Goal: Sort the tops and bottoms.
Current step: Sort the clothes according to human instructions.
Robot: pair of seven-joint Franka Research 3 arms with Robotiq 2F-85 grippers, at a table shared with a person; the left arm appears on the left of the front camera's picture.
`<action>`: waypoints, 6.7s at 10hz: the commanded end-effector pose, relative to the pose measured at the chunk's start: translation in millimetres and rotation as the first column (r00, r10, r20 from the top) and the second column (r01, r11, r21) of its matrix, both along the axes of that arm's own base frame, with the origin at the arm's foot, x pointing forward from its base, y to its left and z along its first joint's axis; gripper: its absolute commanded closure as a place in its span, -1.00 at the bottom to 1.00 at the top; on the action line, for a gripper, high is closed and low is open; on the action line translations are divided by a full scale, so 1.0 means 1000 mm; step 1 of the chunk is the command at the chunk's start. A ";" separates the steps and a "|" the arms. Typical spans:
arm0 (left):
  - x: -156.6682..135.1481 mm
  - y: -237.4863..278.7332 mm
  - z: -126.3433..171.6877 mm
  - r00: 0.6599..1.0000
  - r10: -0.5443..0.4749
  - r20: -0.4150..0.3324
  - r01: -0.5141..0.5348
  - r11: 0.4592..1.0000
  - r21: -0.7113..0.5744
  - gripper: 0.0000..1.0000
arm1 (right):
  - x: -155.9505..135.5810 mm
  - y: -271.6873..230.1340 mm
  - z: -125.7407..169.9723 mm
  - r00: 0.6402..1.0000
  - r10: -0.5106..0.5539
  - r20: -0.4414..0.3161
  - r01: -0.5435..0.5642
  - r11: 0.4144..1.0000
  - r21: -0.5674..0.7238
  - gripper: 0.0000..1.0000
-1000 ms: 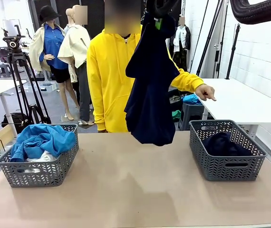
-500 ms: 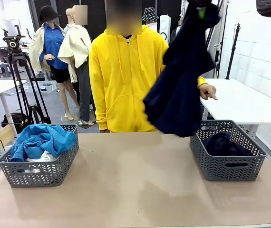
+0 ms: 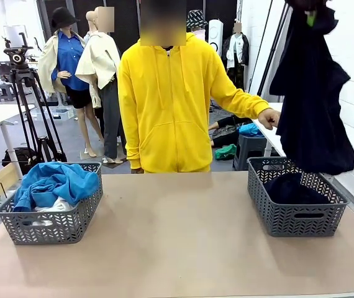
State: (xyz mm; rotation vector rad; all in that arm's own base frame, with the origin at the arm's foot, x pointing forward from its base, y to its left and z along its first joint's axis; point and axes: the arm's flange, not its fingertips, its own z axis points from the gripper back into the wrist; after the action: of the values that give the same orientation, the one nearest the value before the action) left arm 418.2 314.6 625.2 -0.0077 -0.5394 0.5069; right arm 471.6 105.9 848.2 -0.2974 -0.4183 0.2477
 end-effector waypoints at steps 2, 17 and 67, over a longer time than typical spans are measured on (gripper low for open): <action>-0.001 -0.001 0.000 1.000 -0.002 -0.004 0.002 1.000 0.004 -1.00 | 0.001 -0.049 -0.084 0.998 -0.033 -0.051 0.037 0.997 0.070 1.00; -0.001 -0.001 0.000 1.000 -0.002 -0.004 0.002 1.000 0.004 -1.00 | 0.066 -0.074 -0.419 0.943 -0.023 -0.333 0.136 0.938 0.320 0.85; 0.041 -0.562 -0.046 0.406 -0.890 -0.205 0.911 0.411 0.021 -1.00 | 0.115 0.061 -0.325 0.952 0.221 -0.213 -0.102 0.882 0.460 -1.00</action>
State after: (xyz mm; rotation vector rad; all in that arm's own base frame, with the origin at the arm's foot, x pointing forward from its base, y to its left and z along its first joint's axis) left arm 456.6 -251.3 574.7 -0.1303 -0.3204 -0.6222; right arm 587.2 167.1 522.7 0.2240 -0.2257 0.3512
